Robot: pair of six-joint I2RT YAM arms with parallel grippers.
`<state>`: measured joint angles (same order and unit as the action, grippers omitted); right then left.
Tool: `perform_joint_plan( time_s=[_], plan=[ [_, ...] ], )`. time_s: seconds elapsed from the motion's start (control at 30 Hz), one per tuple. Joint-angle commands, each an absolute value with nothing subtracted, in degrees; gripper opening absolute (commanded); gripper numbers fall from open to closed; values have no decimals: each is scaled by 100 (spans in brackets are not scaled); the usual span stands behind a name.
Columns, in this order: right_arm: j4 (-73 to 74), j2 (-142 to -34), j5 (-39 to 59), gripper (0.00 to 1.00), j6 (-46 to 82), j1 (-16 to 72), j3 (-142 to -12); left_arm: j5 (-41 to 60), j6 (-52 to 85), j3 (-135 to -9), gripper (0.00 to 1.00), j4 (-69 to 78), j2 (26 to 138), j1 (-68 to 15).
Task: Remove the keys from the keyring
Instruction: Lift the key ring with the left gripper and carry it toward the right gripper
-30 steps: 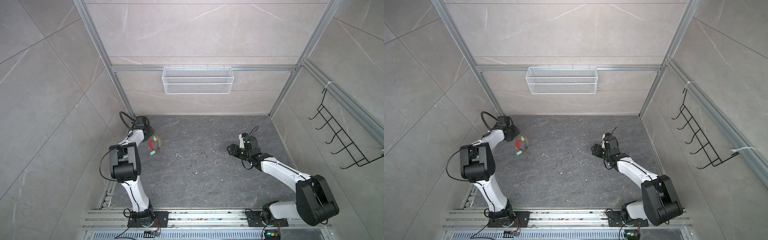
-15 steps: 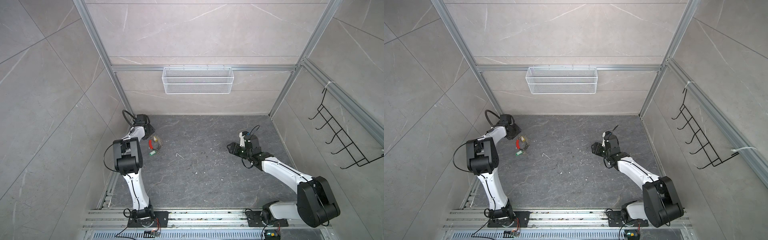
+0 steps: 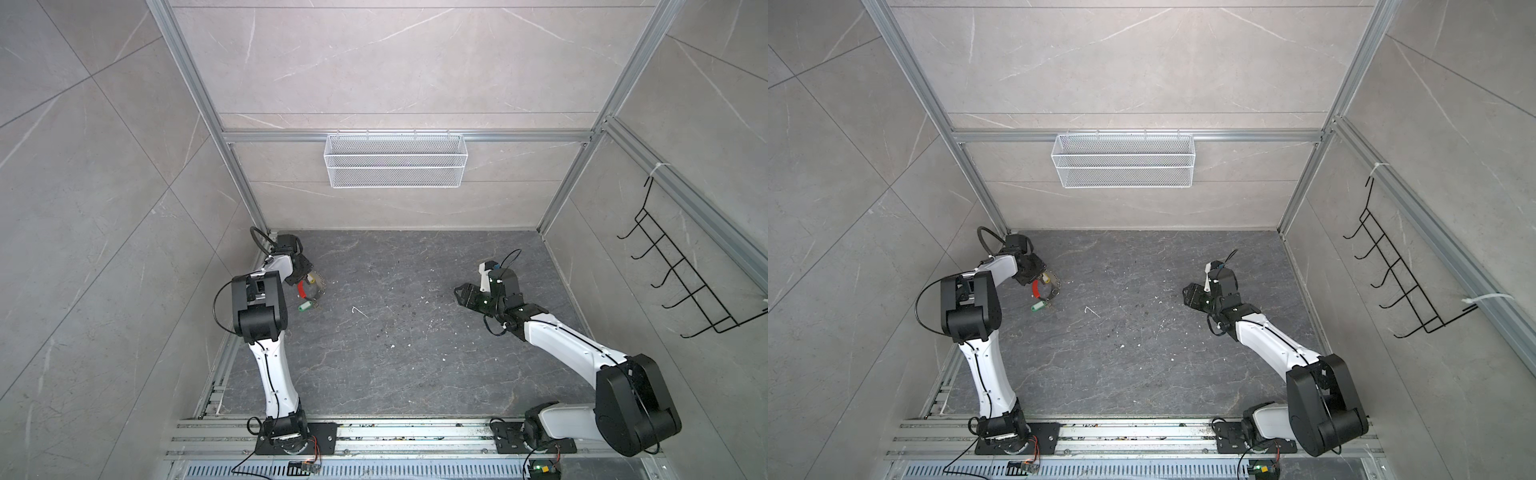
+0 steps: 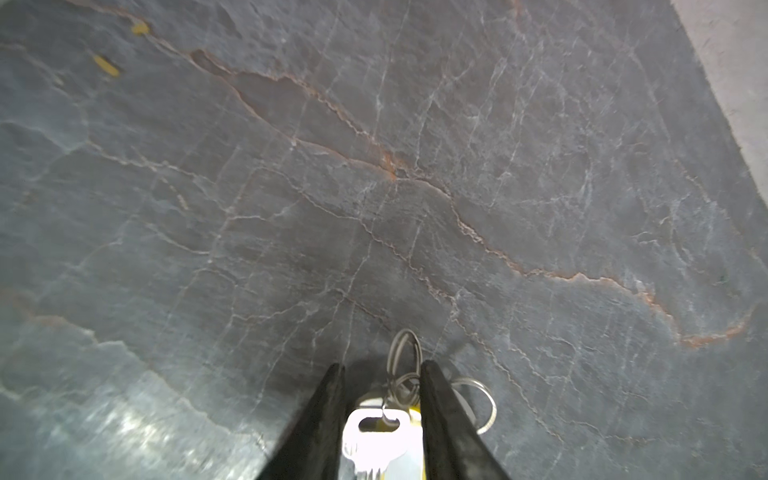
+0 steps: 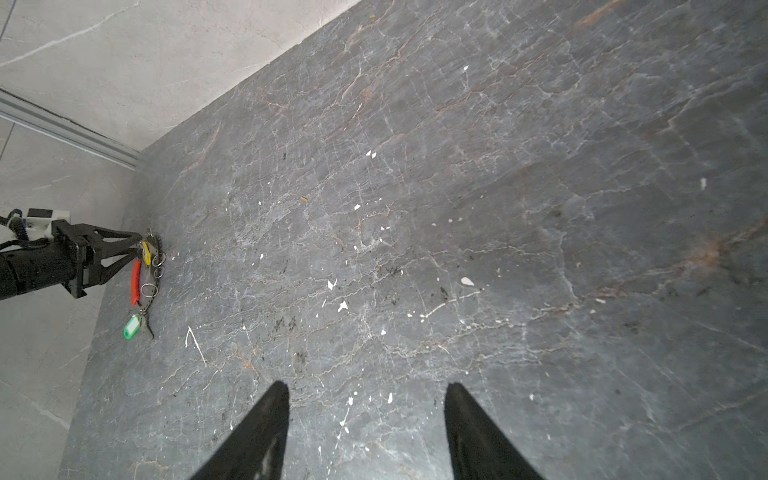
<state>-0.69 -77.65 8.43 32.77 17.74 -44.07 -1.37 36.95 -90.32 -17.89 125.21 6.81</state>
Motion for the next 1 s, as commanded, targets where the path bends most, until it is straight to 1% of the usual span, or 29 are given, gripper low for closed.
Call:
perform_joint_plan(
  time_s=[0.0,0.2,0.4,0.53,0.63,0.83,0.97],
  plan=[
    [-226,-7638,862,62,3182,1803,-4555,-78,3759,-9241,29,-1716,12594,729],
    [-219,-7672,857,61,3182,1807,-4557,-82,3753,-9155,14,-1630,12514,730],
    [-184,-7751,854,60,3192,1803,-4551,115,3817,-8813,0,-1309,12082,715],
    [-167,-7805,831,60,3199,1804,-4545,406,4043,-8302,0,-916,11591,603],
    [-171,-7844,800,61,3199,1810,-4543,494,4142,-7875,0,-701,11173,332],
    [-237,-7849,725,60,3216,1810,-4520,323,4044,-6666,0,-219,10114,-644],
    [-272,-7814,718,60,3256,1806,-4480,87,3836,-6071,0,-173,9571,-1521]
  ],
)
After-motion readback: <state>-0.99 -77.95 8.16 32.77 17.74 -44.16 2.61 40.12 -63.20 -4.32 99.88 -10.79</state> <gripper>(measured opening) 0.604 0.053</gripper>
